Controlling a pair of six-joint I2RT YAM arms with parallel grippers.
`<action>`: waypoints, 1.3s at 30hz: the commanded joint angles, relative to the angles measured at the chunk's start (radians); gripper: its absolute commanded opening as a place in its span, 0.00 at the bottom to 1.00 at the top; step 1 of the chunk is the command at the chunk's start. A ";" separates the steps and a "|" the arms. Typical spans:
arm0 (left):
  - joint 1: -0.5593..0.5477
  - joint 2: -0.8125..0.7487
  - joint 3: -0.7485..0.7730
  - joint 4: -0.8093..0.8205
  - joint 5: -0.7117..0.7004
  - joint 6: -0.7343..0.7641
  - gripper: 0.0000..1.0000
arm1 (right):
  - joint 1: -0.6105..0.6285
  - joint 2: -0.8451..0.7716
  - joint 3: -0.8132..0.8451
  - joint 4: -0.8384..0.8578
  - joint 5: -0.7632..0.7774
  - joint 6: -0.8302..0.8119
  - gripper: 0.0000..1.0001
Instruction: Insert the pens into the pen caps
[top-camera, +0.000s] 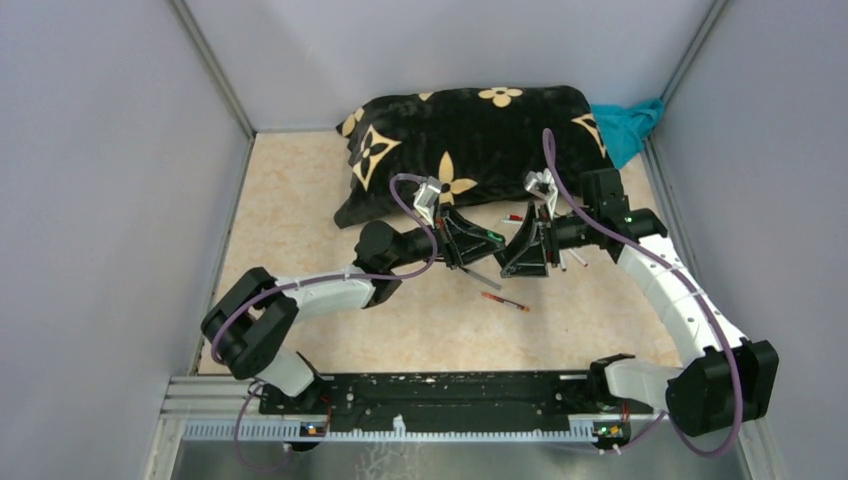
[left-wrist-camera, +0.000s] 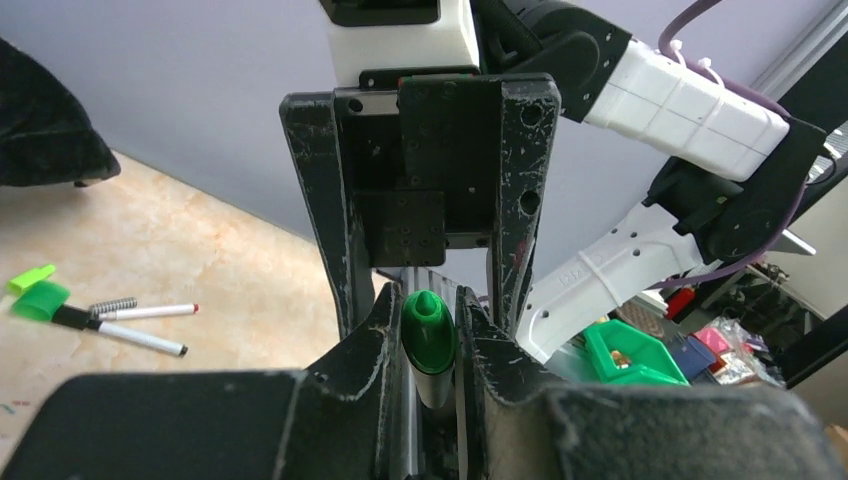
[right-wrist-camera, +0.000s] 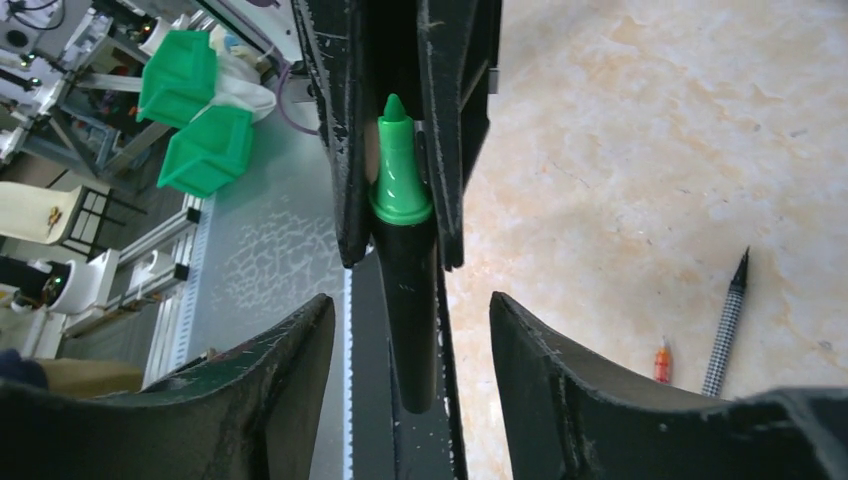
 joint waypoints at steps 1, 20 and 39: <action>0.004 0.033 0.054 0.132 0.045 -0.046 0.00 | 0.026 -0.033 -0.003 0.086 -0.062 0.070 0.54; 0.024 -0.162 -0.033 -0.073 -0.233 0.082 0.63 | -0.092 -0.058 -0.019 0.113 0.022 0.087 0.00; 0.060 -0.433 -0.122 -0.719 -0.499 0.255 0.66 | -0.266 0.006 -0.195 0.372 0.807 -0.425 0.00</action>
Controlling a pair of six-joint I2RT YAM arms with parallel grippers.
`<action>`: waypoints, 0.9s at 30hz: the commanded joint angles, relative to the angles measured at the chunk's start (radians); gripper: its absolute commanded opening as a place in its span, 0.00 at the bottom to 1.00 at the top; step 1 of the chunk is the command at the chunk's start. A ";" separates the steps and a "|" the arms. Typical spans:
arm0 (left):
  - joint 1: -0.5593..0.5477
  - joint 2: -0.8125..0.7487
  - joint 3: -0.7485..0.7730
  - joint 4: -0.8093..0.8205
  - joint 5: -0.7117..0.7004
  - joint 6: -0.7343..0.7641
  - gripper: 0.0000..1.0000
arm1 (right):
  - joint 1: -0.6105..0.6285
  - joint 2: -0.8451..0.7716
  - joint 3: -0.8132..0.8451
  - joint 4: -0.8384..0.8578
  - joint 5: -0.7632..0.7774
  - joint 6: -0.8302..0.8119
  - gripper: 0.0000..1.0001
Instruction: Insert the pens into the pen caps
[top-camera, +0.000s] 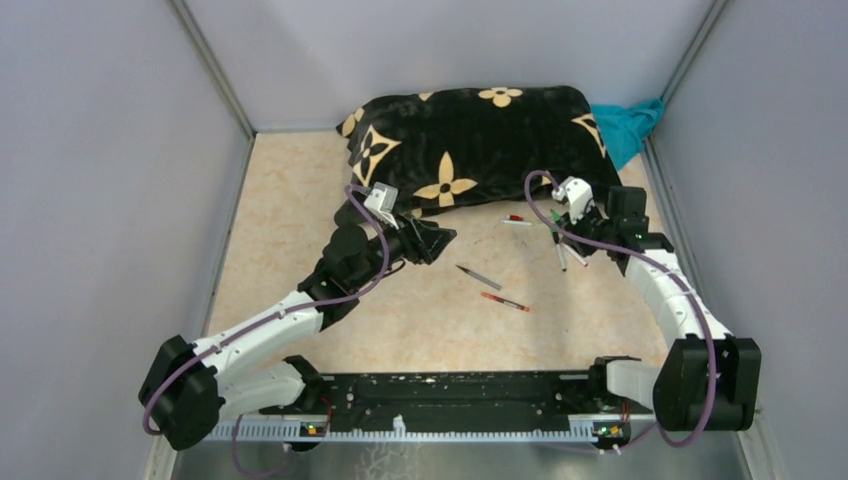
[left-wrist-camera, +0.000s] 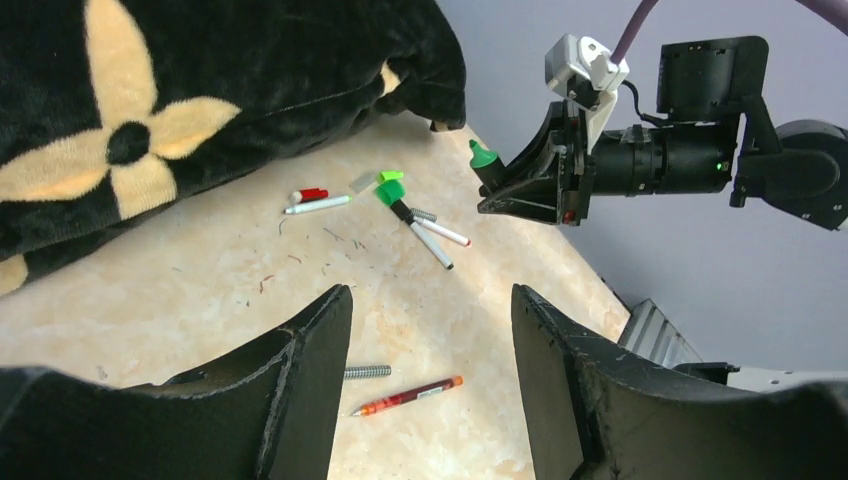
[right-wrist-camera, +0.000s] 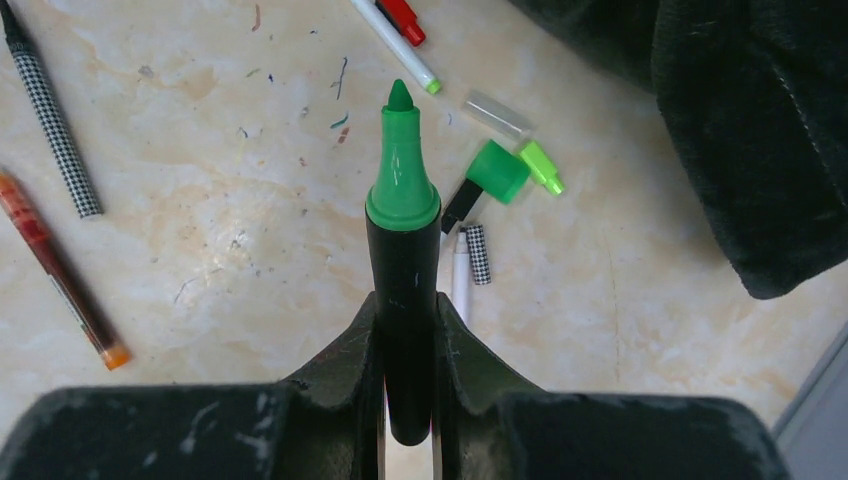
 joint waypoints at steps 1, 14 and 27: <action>0.003 0.017 -0.015 -0.016 0.016 0.005 0.66 | -0.042 0.031 0.067 -0.013 -0.149 -0.147 0.00; 0.004 0.023 -0.084 0.082 0.059 -0.017 0.68 | -0.019 0.060 -0.022 -0.219 -0.257 -0.027 0.00; -0.008 0.318 -0.083 0.604 0.469 -0.153 0.74 | 0.052 0.025 0.147 -0.415 -0.772 -0.043 0.02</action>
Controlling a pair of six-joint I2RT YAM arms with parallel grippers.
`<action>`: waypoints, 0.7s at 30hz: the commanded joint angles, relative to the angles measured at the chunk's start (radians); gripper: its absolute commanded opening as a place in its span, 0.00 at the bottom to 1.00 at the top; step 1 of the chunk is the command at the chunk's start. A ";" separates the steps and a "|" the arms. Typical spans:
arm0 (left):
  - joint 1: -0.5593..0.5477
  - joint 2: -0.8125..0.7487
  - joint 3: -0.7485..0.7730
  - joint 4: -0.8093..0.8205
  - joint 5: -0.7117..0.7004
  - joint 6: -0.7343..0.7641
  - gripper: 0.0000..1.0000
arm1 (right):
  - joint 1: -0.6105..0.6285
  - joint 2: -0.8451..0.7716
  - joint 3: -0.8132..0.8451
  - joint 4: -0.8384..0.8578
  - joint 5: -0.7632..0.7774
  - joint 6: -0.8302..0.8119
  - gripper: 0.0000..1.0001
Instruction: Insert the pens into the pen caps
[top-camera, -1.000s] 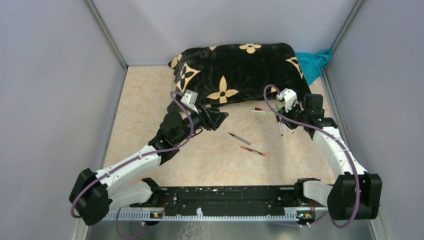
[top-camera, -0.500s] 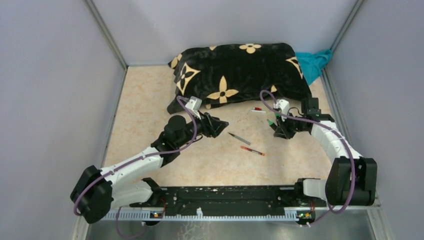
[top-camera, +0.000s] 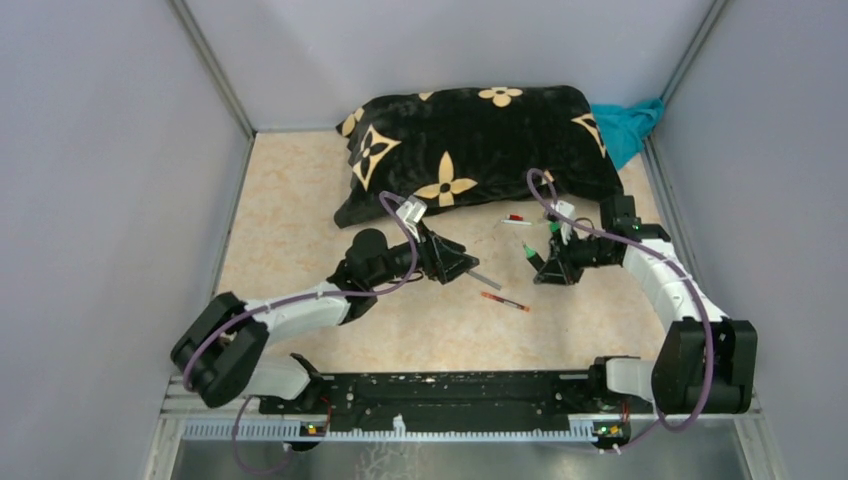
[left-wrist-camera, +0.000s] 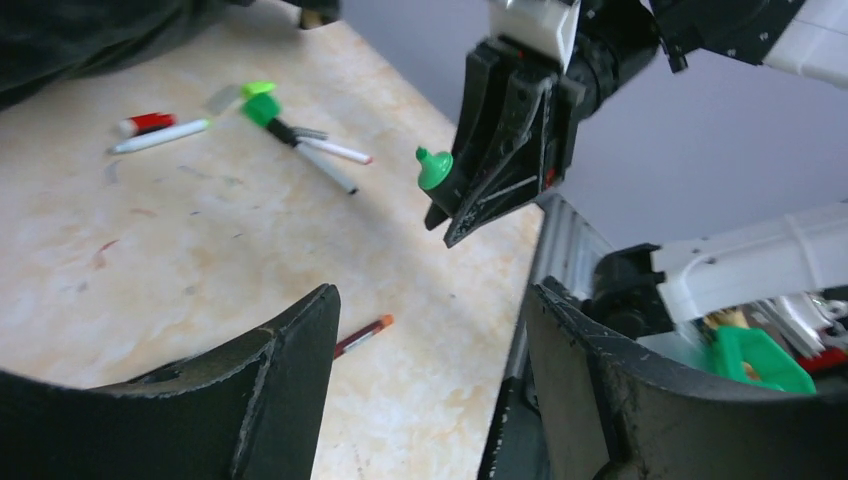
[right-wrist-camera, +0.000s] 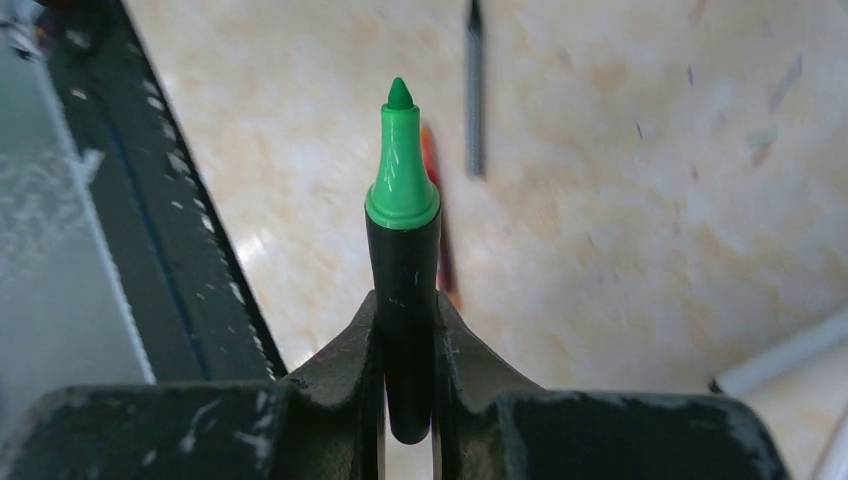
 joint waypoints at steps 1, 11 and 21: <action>-0.016 0.129 -0.001 0.433 0.202 -0.121 0.74 | 0.099 -0.074 0.154 0.009 -0.325 0.091 0.02; -0.070 0.301 0.170 0.600 0.224 -0.167 0.75 | 0.201 -0.053 0.288 0.082 -0.508 0.307 0.02; -0.094 0.333 0.205 0.673 0.181 -0.217 0.70 | 0.227 -0.059 0.261 0.114 -0.522 0.338 0.02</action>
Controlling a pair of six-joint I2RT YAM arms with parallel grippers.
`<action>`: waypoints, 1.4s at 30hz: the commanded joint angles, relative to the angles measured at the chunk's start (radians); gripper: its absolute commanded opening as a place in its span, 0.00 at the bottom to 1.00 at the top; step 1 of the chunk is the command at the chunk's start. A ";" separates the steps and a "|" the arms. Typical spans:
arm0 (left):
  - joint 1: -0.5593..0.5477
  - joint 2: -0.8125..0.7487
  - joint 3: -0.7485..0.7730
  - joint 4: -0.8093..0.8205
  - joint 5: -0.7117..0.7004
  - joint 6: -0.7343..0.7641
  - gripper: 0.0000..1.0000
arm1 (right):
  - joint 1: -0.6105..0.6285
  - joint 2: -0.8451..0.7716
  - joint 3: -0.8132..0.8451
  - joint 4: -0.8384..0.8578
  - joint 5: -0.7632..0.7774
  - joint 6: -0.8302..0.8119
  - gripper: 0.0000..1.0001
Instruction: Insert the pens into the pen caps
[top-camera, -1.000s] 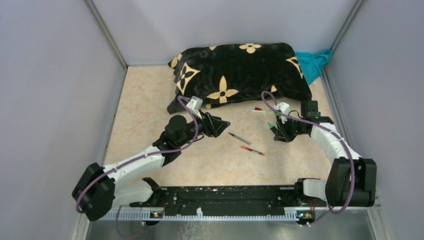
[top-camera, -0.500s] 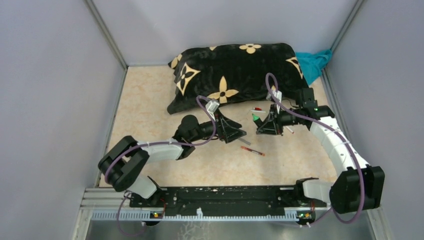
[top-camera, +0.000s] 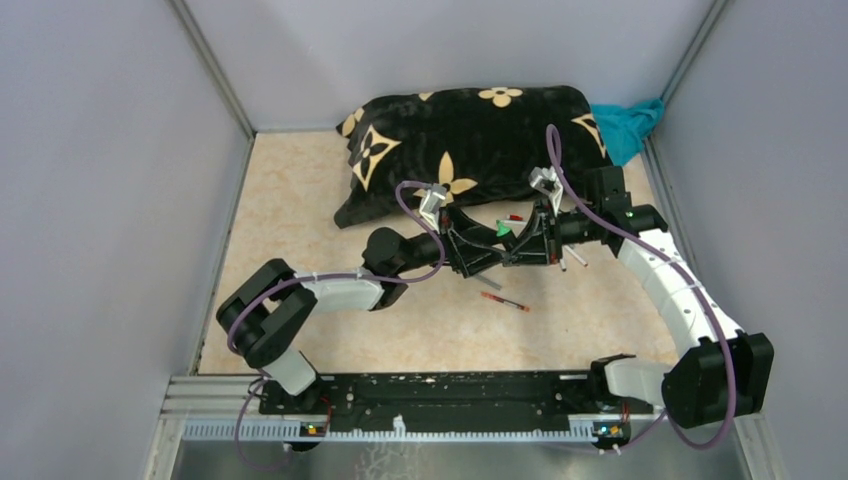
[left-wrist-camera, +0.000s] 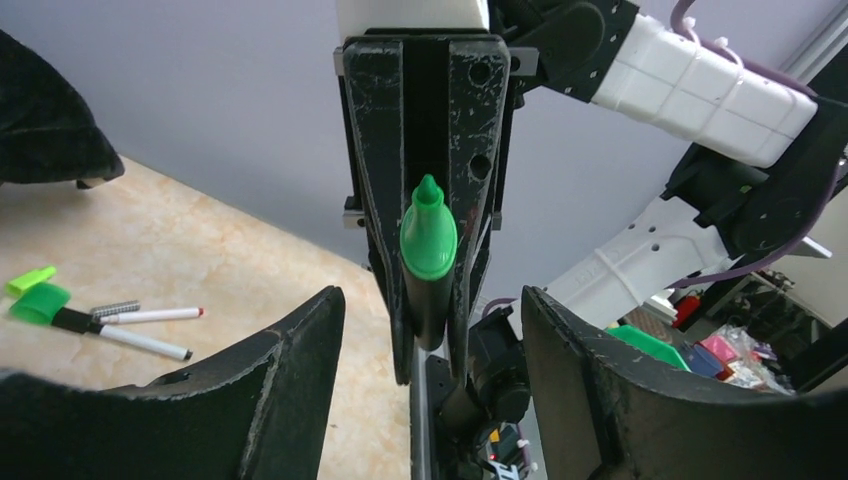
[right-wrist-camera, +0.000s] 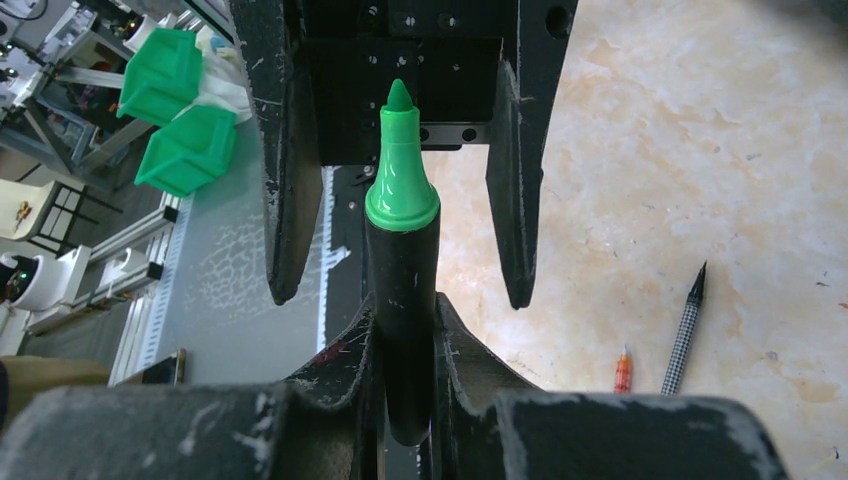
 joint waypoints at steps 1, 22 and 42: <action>-0.017 0.027 0.051 0.101 -0.016 -0.038 0.68 | 0.018 -0.014 0.011 0.059 -0.044 0.036 0.02; -0.040 0.056 0.086 0.134 -0.082 -0.094 0.43 | 0.023 -0.018 -0.007 0.071 -0.040 0.057 0.02; -0.010 -0.352 -0.140 -0.472 -0.422 0.208 0.00 | -0.107 -0.022 -0.047 0.120 0.549 0.079 0.61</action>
